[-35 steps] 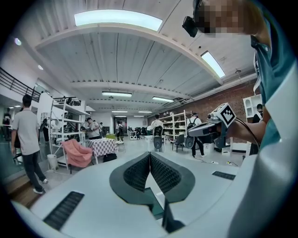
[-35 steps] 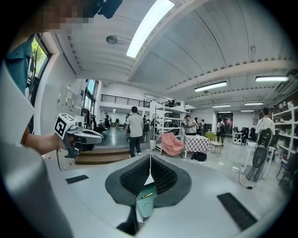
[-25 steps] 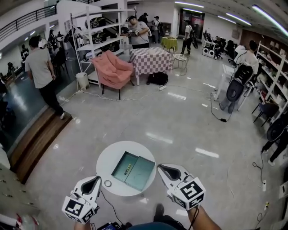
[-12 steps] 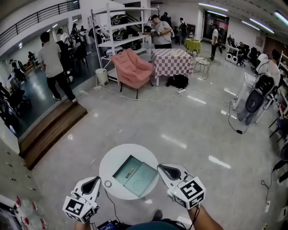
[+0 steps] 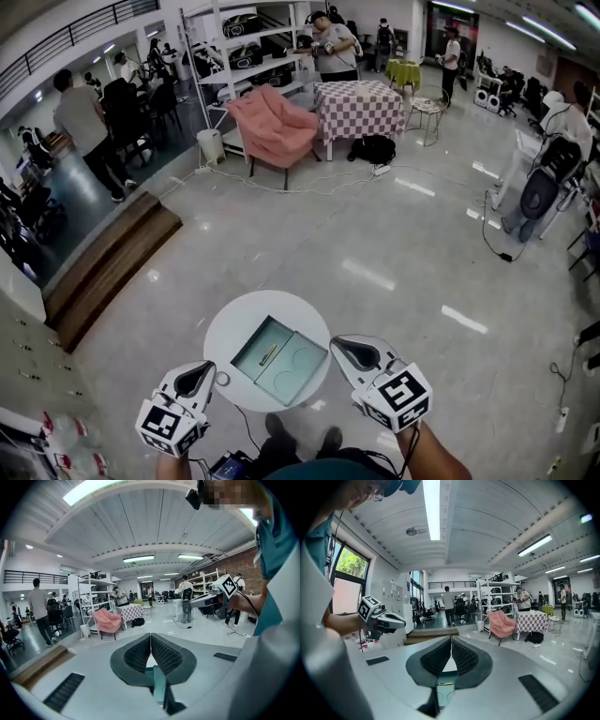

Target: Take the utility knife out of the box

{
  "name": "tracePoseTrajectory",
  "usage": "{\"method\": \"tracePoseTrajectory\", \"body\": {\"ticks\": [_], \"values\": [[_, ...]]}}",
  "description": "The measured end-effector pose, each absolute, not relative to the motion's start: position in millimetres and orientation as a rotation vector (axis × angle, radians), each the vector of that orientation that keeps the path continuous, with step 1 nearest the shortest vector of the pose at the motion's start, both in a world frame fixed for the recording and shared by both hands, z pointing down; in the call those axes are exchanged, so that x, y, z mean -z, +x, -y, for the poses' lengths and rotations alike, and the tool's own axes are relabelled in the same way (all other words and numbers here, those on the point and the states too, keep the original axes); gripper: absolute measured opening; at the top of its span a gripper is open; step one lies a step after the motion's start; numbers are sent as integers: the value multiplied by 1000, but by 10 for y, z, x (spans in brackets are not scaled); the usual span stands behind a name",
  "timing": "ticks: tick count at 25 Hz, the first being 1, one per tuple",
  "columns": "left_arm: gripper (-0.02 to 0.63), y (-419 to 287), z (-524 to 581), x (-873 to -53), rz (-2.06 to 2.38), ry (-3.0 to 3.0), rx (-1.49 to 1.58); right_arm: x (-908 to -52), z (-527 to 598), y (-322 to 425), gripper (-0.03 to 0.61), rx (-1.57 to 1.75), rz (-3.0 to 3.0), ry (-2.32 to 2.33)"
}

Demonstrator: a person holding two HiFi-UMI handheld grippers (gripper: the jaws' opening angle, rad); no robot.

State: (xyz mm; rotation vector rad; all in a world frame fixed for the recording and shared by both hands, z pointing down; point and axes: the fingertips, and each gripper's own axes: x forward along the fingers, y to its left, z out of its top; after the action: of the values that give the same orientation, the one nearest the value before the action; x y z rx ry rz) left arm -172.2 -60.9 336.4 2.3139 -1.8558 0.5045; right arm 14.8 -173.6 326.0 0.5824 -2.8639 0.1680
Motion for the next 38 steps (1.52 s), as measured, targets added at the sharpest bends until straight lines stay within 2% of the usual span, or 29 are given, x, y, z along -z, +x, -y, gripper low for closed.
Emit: {"method": "tracePoseTrajectory", "body": {"ticks": [19, 38], "values": [[21, -2207, 2554, -5106, 1449, 2343, -681, -4352, 2822, 243, 37, -317, 2635, 877], [23, -2243, 3099, -7376, 1118, 2132, -915, -5479, 3209, 348, 37, -490, 2479, 959]]}}
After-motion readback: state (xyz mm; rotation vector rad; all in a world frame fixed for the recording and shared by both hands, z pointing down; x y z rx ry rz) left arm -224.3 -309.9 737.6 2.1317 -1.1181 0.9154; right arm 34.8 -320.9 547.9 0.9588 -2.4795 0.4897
